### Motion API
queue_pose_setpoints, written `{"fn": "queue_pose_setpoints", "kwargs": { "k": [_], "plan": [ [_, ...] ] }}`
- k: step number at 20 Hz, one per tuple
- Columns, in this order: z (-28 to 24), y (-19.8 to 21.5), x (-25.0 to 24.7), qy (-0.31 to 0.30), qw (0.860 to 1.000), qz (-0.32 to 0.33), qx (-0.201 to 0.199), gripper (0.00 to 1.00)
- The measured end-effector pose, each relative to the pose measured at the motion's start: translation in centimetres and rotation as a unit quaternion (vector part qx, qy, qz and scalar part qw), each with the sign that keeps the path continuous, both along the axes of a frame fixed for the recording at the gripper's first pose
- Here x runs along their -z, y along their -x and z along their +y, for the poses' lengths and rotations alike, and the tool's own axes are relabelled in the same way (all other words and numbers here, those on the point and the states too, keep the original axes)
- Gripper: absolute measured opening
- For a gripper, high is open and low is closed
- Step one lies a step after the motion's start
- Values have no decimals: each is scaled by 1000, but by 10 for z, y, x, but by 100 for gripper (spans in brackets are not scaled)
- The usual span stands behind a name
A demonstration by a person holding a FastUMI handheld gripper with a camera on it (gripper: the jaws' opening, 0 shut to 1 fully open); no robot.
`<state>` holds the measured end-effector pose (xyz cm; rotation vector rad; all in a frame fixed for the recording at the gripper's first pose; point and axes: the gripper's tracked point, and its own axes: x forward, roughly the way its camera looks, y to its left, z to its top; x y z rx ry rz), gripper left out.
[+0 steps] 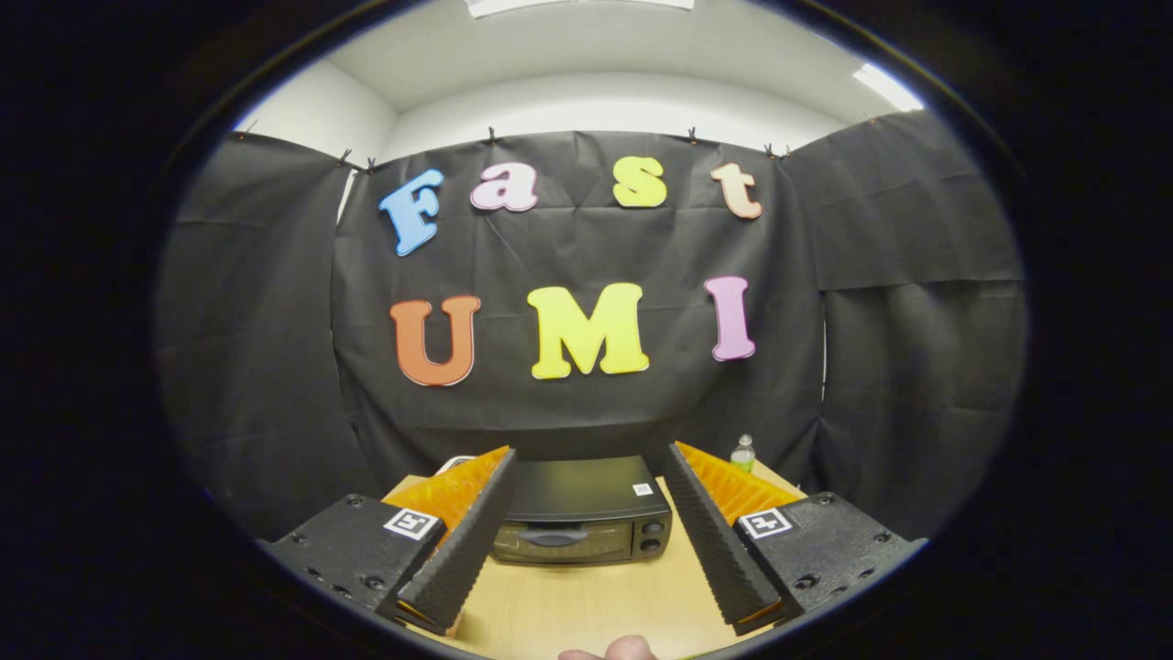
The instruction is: Open the toaster oven, put the food inside, and close the toaster oven door.
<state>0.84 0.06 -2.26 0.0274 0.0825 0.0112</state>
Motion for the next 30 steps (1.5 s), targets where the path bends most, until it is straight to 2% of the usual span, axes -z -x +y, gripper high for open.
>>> {"fn": "queue_pose_setpoints", "kwargs": {
  "k": [5, 10, 16, 24, 30],
  "plan": [
    [11, -18, 13, -1, 1000, 14, -13, 100],
    [23, -52, 47, -3, 999, 48, -25, 100],
    [36, -110, 116, -8, 994, 108, -35, 100],
    [51, -186, 223, -21, 978, 202, -48, 100],
    [50, -206, 263, -16, 969, 247, -24, 100]
  ]
}}
